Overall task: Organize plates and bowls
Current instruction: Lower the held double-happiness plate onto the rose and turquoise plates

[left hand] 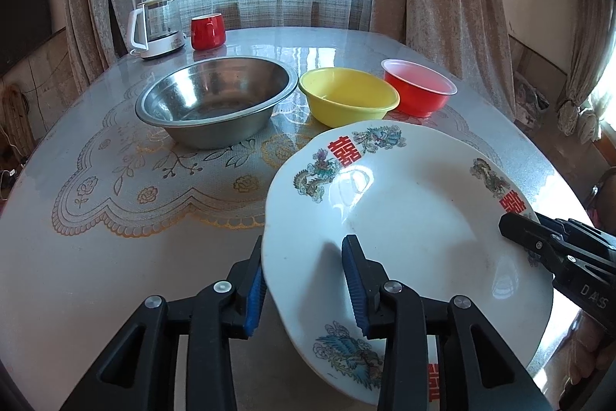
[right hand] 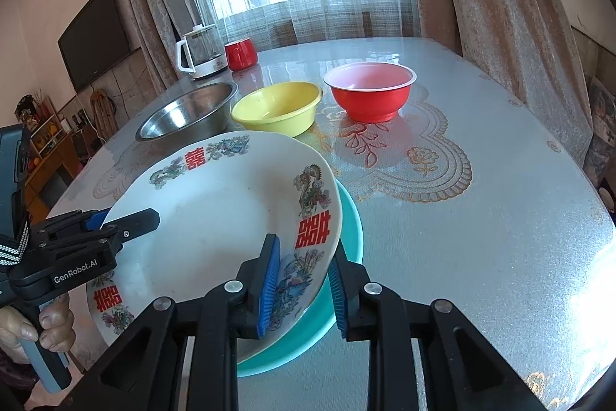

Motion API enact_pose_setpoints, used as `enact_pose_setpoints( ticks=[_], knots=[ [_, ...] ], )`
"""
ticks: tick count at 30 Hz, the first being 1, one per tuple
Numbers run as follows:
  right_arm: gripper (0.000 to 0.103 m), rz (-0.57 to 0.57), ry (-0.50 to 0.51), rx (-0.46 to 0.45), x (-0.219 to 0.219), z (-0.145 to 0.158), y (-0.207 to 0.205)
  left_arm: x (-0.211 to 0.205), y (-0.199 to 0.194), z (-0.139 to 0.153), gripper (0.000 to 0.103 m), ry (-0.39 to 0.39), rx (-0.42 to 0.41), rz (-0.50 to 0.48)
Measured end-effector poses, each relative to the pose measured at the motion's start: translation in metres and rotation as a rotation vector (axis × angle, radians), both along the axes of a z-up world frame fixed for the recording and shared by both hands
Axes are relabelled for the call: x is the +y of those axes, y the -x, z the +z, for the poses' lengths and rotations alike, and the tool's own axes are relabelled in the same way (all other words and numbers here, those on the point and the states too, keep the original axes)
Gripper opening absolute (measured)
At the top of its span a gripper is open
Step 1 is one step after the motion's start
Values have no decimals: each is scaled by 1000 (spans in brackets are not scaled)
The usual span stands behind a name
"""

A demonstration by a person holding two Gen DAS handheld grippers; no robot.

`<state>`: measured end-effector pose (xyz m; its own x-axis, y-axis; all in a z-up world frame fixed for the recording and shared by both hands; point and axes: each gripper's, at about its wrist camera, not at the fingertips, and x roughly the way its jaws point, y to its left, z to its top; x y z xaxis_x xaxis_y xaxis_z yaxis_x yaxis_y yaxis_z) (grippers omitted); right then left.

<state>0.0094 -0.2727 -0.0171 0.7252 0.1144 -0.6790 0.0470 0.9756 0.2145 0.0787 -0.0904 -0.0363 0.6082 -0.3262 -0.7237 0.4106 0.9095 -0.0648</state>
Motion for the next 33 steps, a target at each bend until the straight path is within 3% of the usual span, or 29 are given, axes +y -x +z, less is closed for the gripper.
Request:
enact_pose_setpoints(
  ticks=[16, 33],
  knots=[
    [31, -21, 14, 36, 2, 4, 0, 3, 7, 5, 38, -13, -15, 33],
    [34, -93, -11, 12, -14, 26, -3, 29, 7, 15, 38, 62, -35, 79]
  ],
)
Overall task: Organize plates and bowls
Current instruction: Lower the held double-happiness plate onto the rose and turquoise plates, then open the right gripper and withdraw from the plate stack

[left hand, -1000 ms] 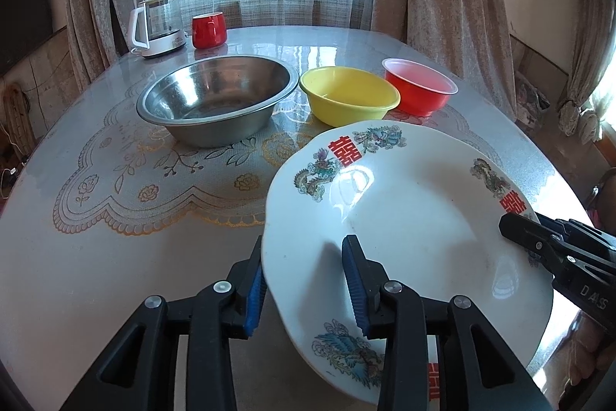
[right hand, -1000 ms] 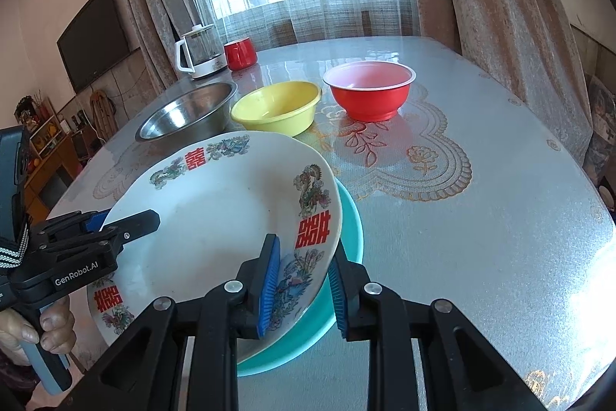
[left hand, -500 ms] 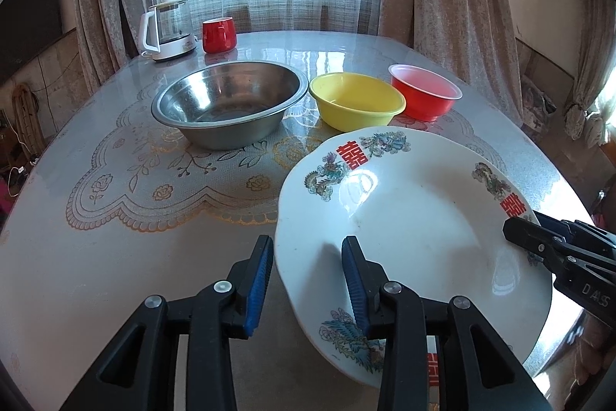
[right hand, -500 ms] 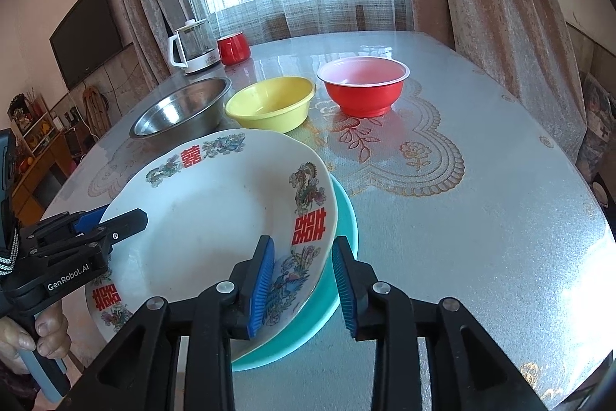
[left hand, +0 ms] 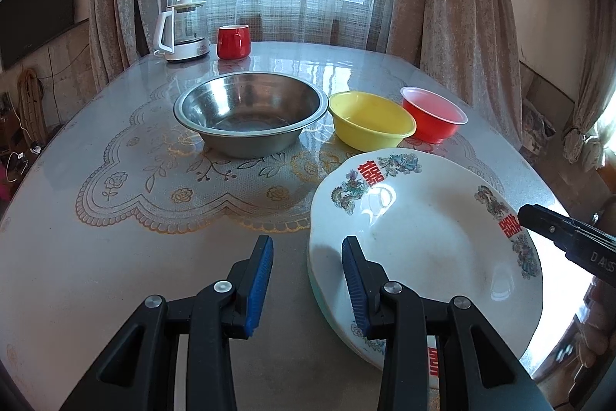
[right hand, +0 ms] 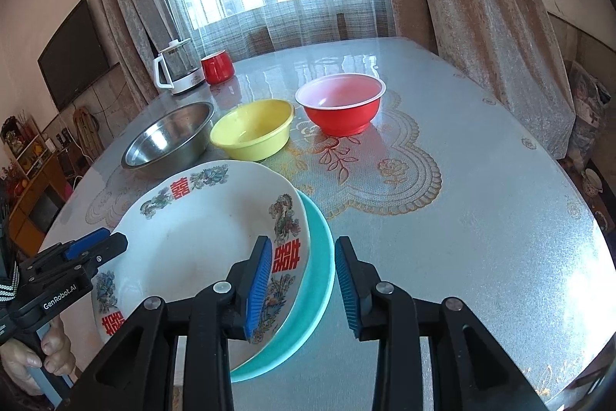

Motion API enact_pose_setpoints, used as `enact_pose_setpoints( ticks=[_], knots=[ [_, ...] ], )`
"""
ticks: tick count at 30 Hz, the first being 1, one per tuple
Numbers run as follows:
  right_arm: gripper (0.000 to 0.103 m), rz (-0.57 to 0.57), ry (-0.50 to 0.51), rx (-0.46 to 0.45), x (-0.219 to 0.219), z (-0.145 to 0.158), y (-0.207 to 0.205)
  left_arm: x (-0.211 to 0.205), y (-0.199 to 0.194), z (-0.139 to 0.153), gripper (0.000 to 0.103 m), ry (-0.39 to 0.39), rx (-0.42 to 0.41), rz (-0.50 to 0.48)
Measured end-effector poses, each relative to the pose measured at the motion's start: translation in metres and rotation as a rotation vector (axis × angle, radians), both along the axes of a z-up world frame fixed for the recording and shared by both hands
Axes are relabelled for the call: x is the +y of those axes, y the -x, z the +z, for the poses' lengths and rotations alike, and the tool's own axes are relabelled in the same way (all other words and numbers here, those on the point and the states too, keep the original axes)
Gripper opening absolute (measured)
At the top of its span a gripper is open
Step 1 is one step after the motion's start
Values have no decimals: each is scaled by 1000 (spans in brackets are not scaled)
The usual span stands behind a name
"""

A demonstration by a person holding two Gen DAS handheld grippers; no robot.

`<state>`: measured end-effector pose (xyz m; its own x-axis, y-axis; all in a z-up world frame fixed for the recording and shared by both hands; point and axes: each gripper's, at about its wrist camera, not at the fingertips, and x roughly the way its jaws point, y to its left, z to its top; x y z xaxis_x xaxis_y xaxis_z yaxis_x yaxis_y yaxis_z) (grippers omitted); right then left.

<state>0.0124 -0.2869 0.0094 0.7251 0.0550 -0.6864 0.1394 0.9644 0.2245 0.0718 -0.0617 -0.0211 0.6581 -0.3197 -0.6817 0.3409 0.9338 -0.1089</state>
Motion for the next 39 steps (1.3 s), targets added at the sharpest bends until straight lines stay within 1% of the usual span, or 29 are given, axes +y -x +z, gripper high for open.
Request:
enact_pose_setpoints(
  ticks=[6, 10, 16, 25, 33, 36, 39],
  knots=[
    [34, -2, 5, -14, 3, 8, -9, 14, -6, 6, 38, 27, -3, 29],
    [34, 12, 3, -15, 8, 12, -16, 19, -10, 6, 38, 16, -9, 53],
    [34, 77, -5, -12, 25, 17, -31, 28, -16, 1, 38, -16, 2, 95],
    [34, 178, -44, 0, 54, 21, -56, 41, -25, -5, 38, -17, 20, 122],
    [34, 265, -134, 20, 76, 26, -83, 50, -39, -9, 38, -4, 45, 141],
    [34, 284, -178, 37, 84, 25, -94, 56, -47, -11, 41, 7, 65, 150],
    [34, 282, -218, 58, 89, 22, -109, 64, -58, -12, 41, 23, 84, 163]
  ],
)
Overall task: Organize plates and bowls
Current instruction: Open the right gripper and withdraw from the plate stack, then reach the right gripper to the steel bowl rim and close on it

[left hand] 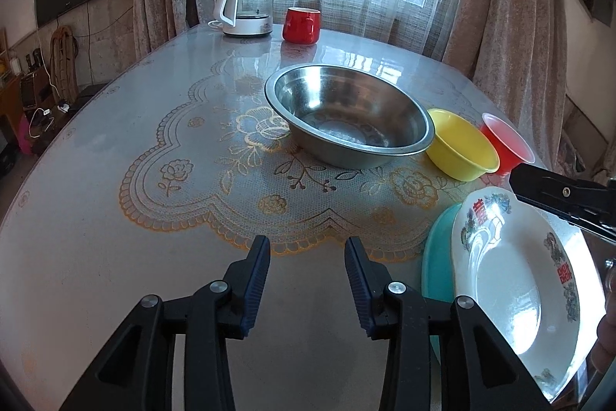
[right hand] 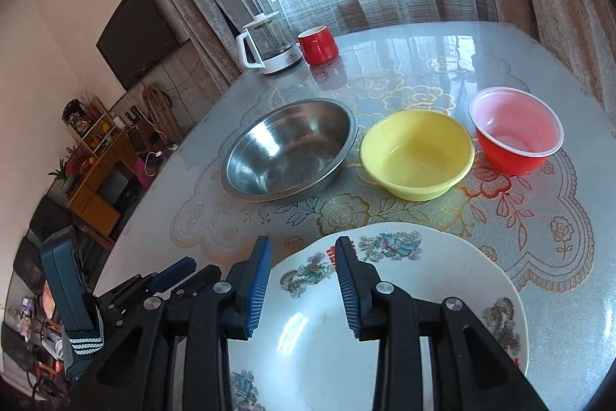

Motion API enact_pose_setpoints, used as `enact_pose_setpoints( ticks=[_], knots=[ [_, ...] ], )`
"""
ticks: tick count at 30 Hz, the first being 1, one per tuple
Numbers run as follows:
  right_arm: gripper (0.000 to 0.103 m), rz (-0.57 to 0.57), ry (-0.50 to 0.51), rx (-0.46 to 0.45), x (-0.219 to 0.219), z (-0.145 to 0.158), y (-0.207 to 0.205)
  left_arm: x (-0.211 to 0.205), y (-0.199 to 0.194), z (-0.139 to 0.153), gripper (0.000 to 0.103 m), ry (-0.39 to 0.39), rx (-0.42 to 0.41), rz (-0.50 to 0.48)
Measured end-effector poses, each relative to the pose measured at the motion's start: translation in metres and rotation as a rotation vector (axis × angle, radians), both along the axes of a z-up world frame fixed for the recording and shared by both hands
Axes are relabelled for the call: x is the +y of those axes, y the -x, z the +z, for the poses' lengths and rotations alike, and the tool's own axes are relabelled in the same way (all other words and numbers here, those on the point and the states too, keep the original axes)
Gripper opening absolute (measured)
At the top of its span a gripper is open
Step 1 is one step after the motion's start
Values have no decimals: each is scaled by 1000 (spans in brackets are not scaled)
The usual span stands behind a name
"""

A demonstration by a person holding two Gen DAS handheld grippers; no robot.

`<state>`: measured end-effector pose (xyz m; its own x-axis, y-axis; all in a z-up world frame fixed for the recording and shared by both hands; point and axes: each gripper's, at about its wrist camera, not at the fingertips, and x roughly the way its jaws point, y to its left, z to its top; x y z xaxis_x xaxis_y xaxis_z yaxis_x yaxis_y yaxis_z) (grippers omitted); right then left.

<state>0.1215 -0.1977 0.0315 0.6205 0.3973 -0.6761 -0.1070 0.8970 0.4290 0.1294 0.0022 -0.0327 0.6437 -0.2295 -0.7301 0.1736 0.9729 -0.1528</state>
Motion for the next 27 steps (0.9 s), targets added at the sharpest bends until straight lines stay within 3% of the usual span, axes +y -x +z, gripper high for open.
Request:
enact_pose_setpoints(
  ticks=[9, 12, 14, 21, 23, 25, 27],
  knots=[
    [35, -32, -78, 82, 12, -13, -50, 26, -47, 16, 42, 87, 18, 67],
    [35, -52, -116, 113, 11, -22, -66, 28, -66, 22, 50, 115, 3, 75],
    [35, -72, -129, 134, 9, -27, -77, 27, -80, 24, 59, 120, -15, 82],
    [39, -96, -165, 191, 9, -43, -105, 12, -121, 9, 58, 82, 28, 44],
    [39, -92, -157, 196, 10, -46, -108, 7, -129, 3, 54, 72, 40, 32],
    [39, -92, -142, 199, 10, -48, -112, 1, -135, -4, 36, 68, 57, 15],
    [39, -91, -129, 207, 10, -51, -115, -3, -138, -7, 27, 99, 76, -1]
  ],
)
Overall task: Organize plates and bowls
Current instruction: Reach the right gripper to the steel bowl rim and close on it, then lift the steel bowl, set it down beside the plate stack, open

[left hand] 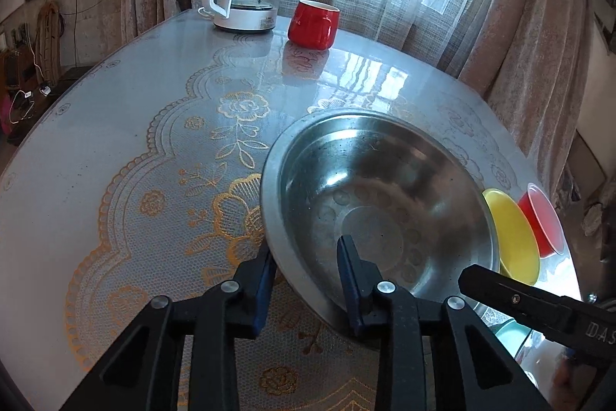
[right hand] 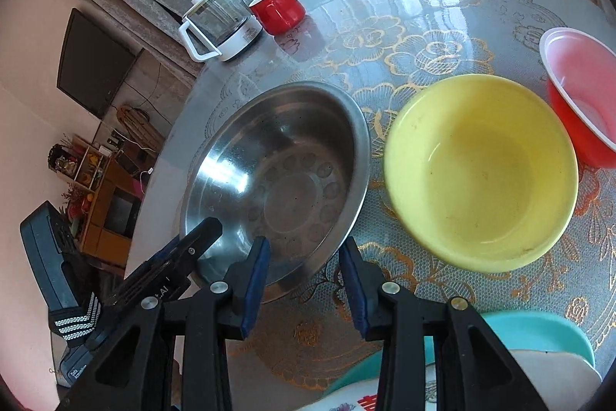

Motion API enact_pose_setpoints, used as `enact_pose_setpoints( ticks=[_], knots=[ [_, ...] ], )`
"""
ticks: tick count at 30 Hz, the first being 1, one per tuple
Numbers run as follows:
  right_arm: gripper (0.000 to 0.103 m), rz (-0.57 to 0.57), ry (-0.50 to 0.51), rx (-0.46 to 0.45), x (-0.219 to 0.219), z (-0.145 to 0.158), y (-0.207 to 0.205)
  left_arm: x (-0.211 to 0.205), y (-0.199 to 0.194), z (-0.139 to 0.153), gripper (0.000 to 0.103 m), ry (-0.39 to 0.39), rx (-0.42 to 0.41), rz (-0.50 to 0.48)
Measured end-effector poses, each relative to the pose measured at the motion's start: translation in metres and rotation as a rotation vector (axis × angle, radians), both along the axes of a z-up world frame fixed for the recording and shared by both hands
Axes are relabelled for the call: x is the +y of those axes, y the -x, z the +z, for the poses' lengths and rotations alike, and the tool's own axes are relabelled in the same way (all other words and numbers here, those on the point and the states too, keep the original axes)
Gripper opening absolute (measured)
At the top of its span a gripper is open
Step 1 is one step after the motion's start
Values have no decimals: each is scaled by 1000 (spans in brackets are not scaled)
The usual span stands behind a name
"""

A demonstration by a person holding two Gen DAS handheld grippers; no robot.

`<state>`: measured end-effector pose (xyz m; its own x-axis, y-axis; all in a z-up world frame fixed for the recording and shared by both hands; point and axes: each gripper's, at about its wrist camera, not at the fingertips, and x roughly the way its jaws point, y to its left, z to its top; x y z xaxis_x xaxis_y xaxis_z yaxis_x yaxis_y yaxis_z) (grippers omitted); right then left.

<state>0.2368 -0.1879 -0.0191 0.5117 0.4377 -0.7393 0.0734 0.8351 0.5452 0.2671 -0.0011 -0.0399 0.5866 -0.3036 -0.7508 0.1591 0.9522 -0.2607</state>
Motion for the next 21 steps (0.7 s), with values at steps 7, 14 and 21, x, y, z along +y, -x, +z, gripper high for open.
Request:
enact_pose_setpoints(
  ticks=[7, 14, 21],
  knots=[
    [27, 51, 97, -7, 12, -1, 0, -4, 15, 2, 28, 5, -14, -18],
    [27, 113, 133, -28, 27, 5, 9, 15, 37, 4, 29, 36, -6, 8],
    [27, 172, 143, -41, 46, 7, 24, 33, 70, 10, 29, 10, -42, 23]
  ],
)
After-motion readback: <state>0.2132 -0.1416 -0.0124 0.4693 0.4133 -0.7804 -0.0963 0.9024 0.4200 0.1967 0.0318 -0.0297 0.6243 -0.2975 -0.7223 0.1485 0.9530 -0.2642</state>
